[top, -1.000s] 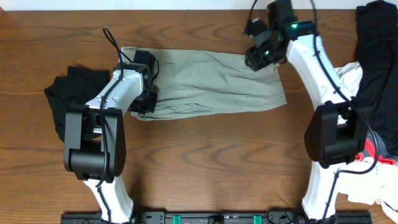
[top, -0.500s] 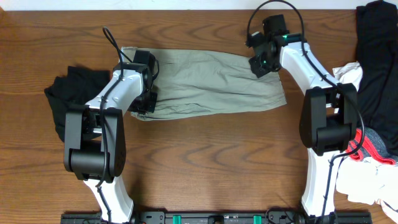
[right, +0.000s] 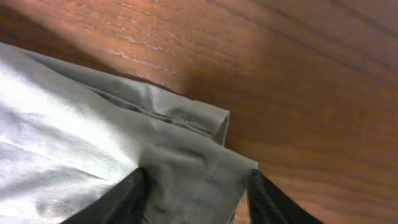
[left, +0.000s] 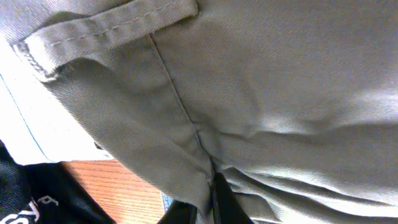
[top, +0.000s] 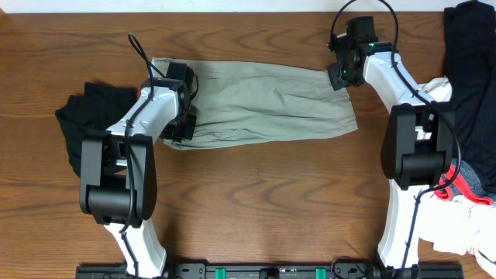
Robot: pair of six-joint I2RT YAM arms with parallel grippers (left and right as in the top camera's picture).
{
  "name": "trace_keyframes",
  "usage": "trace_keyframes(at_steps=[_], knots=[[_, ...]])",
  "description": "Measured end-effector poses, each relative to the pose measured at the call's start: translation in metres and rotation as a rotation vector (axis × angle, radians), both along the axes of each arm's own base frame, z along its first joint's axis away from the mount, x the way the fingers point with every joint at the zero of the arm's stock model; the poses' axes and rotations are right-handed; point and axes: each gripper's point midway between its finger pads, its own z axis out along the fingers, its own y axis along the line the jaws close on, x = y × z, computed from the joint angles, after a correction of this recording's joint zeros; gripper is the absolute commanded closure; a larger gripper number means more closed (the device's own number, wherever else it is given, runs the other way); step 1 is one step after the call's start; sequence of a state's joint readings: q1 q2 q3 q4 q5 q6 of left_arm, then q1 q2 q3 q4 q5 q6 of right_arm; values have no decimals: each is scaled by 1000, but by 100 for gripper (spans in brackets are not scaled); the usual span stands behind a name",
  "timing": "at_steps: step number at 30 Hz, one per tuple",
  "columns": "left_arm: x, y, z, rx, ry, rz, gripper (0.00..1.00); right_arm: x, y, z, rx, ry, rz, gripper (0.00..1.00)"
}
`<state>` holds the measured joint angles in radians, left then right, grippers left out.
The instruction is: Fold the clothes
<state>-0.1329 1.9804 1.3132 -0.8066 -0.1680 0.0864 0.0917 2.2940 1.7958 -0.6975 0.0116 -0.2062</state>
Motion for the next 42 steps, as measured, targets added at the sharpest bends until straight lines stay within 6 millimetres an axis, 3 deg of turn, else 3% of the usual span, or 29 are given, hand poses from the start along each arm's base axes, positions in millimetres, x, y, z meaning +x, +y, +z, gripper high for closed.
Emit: trace_keyframes(at_steps=[8,17,25,33,40,42], knots=[[0,0,0,0,0,0,91,-10,-14,2,103,58,-141,34],[1,0,0,-1,-3,0,91,-44,-36,22,372,204,-238,28],[1,0,0,-1,-3,0,91,-55,-19,24,482,268,-227,27],[1,0,0,0,-3,0,91,-62,-5,-5,519,350,-223,25],[1,0,0,-1,-3,0,91,-58,7,-7,591,367,-207,34],[1,0,0,-1,-3,0,91,-57,13,-8,621,374,-197,49]])
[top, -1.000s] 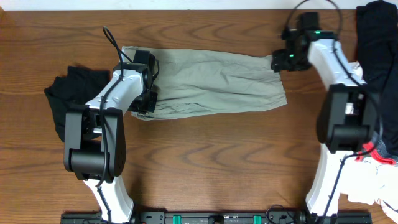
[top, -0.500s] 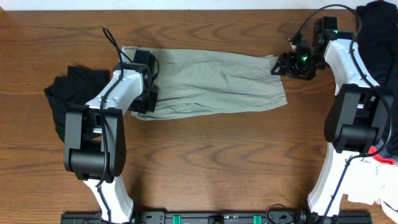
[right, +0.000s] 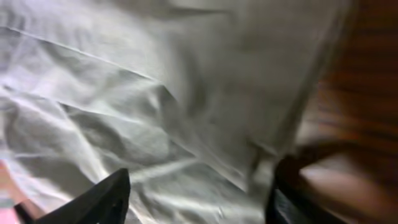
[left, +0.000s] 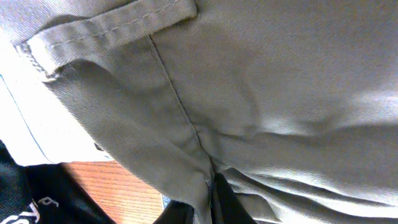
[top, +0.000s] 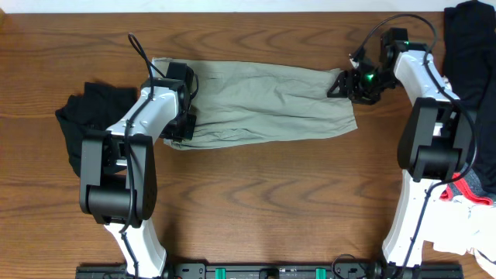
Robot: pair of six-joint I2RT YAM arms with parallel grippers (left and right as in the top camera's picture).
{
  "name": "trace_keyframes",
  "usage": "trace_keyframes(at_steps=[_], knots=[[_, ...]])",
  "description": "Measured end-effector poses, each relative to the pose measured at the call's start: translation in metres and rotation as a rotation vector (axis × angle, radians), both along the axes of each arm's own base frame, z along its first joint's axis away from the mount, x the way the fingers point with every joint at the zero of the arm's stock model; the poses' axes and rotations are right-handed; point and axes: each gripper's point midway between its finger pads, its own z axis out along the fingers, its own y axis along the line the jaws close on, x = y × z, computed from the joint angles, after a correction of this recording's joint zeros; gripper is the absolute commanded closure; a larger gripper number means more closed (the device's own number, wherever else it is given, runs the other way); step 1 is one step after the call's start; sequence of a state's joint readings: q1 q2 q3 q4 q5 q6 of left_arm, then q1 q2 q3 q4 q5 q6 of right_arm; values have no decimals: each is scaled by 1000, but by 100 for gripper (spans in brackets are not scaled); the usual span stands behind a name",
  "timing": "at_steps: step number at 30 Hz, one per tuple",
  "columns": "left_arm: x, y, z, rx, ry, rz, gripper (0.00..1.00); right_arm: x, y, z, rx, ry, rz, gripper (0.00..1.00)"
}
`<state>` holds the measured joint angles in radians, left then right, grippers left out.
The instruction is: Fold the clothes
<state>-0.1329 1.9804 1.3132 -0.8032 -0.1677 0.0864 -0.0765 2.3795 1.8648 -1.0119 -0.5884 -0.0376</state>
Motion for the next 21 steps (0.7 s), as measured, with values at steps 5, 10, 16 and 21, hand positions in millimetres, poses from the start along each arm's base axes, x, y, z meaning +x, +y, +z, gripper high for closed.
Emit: trace_keyframes(at_steps=[5,10,16,21], knots=[[0,0,0,0,0,0,91,-3,20,-10,54,25,22,84],[0,0,0,0,0,0,91,-3,28,-15,72,30,34,99],[0,-1,0,-3,1,-2,83,-4,25,-13,78,35,22,99],[1,-19,5,-73,-14,-23,2,-7,2,-11,45,50,-18,99]])
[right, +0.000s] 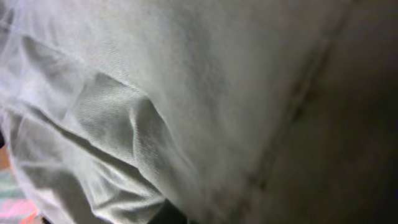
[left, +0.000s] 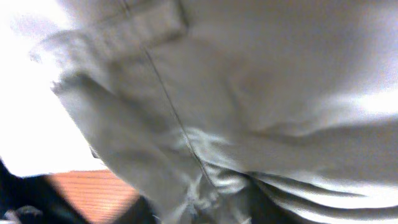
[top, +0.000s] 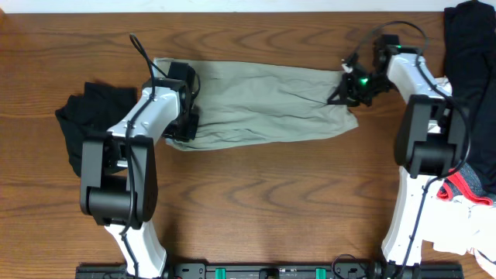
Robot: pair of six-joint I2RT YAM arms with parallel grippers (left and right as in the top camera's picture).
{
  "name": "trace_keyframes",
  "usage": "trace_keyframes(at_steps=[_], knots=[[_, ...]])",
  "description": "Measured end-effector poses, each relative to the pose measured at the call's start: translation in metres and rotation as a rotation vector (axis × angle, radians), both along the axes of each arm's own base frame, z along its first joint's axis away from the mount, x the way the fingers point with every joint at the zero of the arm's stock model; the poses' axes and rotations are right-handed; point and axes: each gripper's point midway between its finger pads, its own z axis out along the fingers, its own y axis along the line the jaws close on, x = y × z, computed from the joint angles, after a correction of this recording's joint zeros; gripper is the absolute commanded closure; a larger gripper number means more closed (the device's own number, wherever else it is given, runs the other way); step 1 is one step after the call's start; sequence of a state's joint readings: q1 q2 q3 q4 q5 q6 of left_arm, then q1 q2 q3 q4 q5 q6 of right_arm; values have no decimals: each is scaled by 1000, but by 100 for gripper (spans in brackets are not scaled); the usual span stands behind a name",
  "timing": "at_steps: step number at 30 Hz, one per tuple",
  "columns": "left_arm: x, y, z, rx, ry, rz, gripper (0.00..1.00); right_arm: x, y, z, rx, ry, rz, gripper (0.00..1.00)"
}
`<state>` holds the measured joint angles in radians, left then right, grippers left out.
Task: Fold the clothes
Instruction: 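Fold shorts over again with right gripper into a compact square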
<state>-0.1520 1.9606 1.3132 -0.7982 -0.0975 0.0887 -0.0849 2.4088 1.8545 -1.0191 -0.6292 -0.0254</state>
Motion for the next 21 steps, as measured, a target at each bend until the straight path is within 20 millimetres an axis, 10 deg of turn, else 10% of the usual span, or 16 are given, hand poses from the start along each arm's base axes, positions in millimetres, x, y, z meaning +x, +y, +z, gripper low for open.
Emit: trace_keyframes(at_steps=[7,13,21], knots=[[18,-51,58,-148,-183,-88,2,-4,-71,19,-143,-6,-113,99],[23,-56,88,-184,-266,-83,2,-13,-116,52,-256,-31,-183,99],[28,-40,88,-220,-281,95,2,-15,-95,130,-344,-181,-140,99]])
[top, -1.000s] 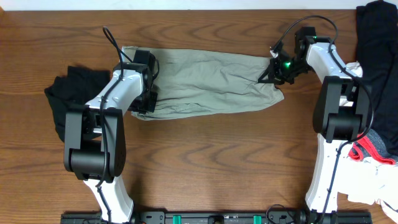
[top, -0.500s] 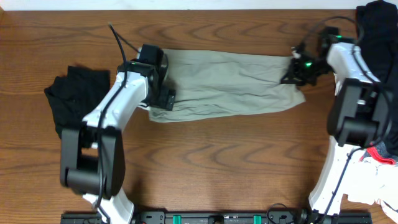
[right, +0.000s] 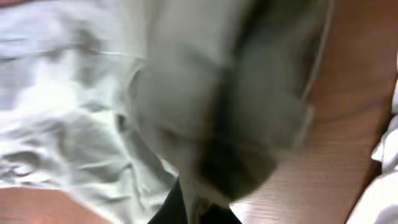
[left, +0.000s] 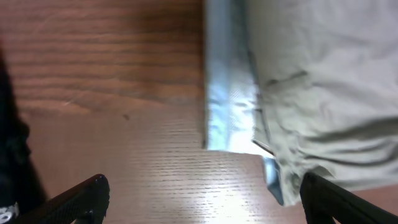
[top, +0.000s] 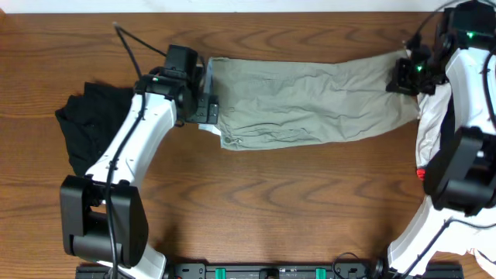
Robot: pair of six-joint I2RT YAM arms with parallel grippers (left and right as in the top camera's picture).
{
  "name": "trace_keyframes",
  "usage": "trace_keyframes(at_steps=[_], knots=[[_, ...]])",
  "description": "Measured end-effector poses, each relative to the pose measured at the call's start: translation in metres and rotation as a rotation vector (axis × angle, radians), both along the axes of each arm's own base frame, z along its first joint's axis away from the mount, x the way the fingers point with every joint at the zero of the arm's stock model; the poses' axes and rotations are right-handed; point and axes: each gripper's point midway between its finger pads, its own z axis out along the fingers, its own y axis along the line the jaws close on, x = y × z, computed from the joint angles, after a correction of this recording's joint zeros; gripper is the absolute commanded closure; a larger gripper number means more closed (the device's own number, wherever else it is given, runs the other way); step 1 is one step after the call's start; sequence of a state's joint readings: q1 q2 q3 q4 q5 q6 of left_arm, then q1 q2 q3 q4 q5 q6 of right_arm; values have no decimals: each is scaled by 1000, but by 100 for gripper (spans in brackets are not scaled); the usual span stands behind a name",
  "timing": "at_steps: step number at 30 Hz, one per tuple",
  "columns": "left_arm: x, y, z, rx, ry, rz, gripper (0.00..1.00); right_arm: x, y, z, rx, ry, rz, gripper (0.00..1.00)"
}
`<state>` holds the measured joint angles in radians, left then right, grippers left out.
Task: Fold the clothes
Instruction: 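Fold shorts over again with right gripper into a compact square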
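Note:
Khaki trousers (top: pixel 310 101) lie stretched flat across the far half of the table. My left gripper (top: pixel 203 110) stands open just off their left, waistband end. In the left wrist view the open gripper (left: pixel 199 208) has only bare wood between its fingers, and the trousers (left: pixel 311 74) with a pale lining edge lie ahead to the right. My right gripper (top: pixel 401 80) is shut on the leg hem at the far right. The right wrist view is blurred, with the cloth (right: pixel 74 112) bunched into the shut gripper (right: pixel 199 208).
A black garment (top: pixel 87 128) lies heaped at the left of the table, close to the left arm. White cloth (top: pixel 428 116) from a pile of clothes shows at the right edge behind the right arm. Bare wooden tabletop (top: pixel 271 209) fills the near half.
The trousers have shifted to the right and lie longer. My right gripper, still shut on the hem, is farther right. My left gripper has let go of the waistband and now stands open beside it.
First my left gripper was shut on the waistband and my right gripper stood open at the hem's far corner. The right gripper was then open beside the hem, then shut on it. Now the trousers lie farther right and the left gripper is open.

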<state>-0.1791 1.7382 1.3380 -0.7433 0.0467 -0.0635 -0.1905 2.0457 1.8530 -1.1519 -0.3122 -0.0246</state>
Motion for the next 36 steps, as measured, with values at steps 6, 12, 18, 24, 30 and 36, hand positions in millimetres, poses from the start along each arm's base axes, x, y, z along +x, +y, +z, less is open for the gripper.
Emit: trace_keyframes(at_steps=[6,12,18,24,30,36], knots=[[6,45,0,-39,3,216,2,2,78,40,-40,-98,147,99],[6,91,0,-104,6,379,2,-3,174,42,-52,-149,303,99],[5,111,1,-154,7,447,2,-10,253,48,-32,-233,391,99],[5,108,1,-175,9,446,2,-12,309,30,11,-250,423,99],[5,107,1,-182,10,443,2,-5,355,3,73,-281,460,98],[4,107,1,-182,12,443,2,-8,394,-5,147,-315,499,84]])
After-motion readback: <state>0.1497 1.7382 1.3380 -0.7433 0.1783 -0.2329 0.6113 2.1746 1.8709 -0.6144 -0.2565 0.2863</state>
